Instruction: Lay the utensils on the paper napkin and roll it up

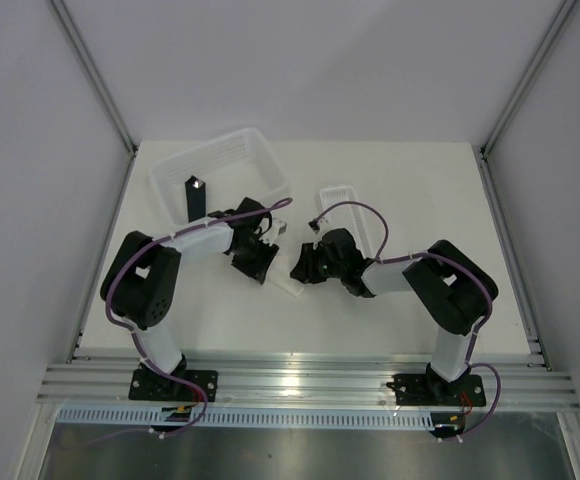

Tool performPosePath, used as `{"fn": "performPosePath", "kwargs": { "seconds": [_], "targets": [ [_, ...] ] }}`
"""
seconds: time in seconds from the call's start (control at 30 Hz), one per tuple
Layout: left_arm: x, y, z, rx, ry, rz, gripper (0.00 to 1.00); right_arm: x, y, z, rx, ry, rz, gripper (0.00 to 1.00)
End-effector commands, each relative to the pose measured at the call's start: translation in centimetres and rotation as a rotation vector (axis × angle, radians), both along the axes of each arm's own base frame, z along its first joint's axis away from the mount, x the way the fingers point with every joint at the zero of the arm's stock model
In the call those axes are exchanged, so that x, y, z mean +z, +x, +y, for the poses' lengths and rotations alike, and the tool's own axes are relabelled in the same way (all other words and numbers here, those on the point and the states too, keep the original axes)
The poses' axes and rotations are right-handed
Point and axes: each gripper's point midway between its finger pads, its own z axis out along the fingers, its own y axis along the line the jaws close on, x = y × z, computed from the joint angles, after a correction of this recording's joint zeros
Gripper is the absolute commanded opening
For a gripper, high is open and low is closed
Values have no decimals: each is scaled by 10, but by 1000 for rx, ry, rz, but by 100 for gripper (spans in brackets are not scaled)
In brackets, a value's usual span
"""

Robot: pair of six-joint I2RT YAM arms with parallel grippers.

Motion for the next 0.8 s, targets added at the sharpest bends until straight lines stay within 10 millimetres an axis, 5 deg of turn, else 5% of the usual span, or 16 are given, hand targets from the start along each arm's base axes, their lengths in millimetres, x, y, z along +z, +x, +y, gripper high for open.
{"fn": "performPosePath", "kwargs": {
  "seconds": [0.0, 0.13, 0.37, 0.53, 0.77],
  "targets": [
    [24, 11, 1, -32, -19, -67, 47, -51, -23, -34, -34, -153, 140, 32],
    [46, 0, 1, -95, -43, -105, 34, -55, -29, -33, -31, -139, 166, 29],
    [71, 9, -43, -185, -120, -164, 26, -60, -32, -37, -57, -139, 183, 27],
    [40, 30, -48, -168, -59, -153, 24, -60, -32, -38, -65, -133, 185, 27],
    [9, 29, -26, -151, 65, -119, 23, -58, -34, -38, -61, -131, 177, 26]
  ]
}}
